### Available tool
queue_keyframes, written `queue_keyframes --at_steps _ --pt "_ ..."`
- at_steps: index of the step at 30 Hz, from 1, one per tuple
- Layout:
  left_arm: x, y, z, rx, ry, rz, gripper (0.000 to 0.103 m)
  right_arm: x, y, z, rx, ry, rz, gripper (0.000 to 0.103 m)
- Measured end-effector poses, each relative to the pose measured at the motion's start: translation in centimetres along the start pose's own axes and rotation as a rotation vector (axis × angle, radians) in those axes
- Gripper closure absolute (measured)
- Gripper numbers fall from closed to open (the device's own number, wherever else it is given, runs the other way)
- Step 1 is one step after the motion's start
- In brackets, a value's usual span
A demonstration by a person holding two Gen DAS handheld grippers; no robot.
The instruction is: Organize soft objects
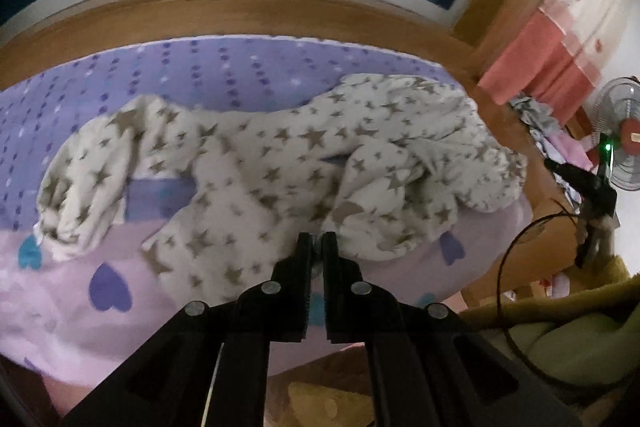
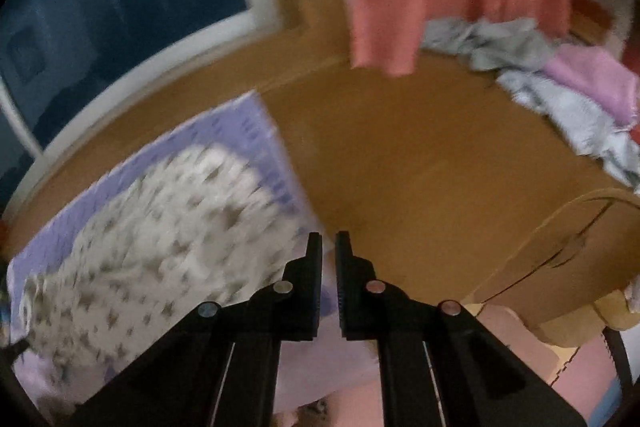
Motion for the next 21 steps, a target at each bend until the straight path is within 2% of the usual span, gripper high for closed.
queue_keyframes --at_steps 2,7,10,12,15,19,20,21 --pt "-0.8 -1.1 -0.2 -0.011 0.005 -0.041 0.076 0.4 -3.0 1.4 -0.033 -0.027 -0.055 0.097" --pt "-3.3 -5.0 -0.6 -0.007 0.041 -0.157 0.074 0.5 -11.6 3.6 -0.113 -0.063 -0.201 0.089" --pt "-4.2 -8.1 -0.5 -0.017 0.044 -0.220 0.073 0.0 -17.1 5.0 -0.148 -0.071 -0.288 0.075" --pt "-4.6 -10.4 -0.5 -0.029 0.039 -0.246 0.073 -0.6 -21.1 6.3 -0.178 -0.079 -0.346 0.061" --pt "-4.8 -13.2 -0.4 -0.026 0.027 -0.238 0.073 -1.7 -27.3 8.6 -0.233 -0.088 -0.413 0.058" --pt "-4.8 -16.3 -0.9 0.009 0.007 -0.181 0.072 -3.9 -35.6 12.1 -0.231 -0.140 -0.500 0.058" --pt "-4.7 -17.0 -1.2 0.024 0.003 -0.157 0.067 -4.4 -37.3 12.9 -0.228 -0.152 -0.519 0.058" --pt "-4.6 -17.6 -1.5 0.038 0.000 -0.133 0.056 -4.8 -39.0 13.8 -0.228 -0.163 -0.533 0.058"
Point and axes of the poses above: each gripper's, at about its wrist camera, not at the fingertips, and x roughly the way its jaws point, y to its right, z to its underside, the point moved 9 cm from there along x, roughly the way its jaws point, and after that the axes turned 12 degrees about y, right-handed, at the moved point
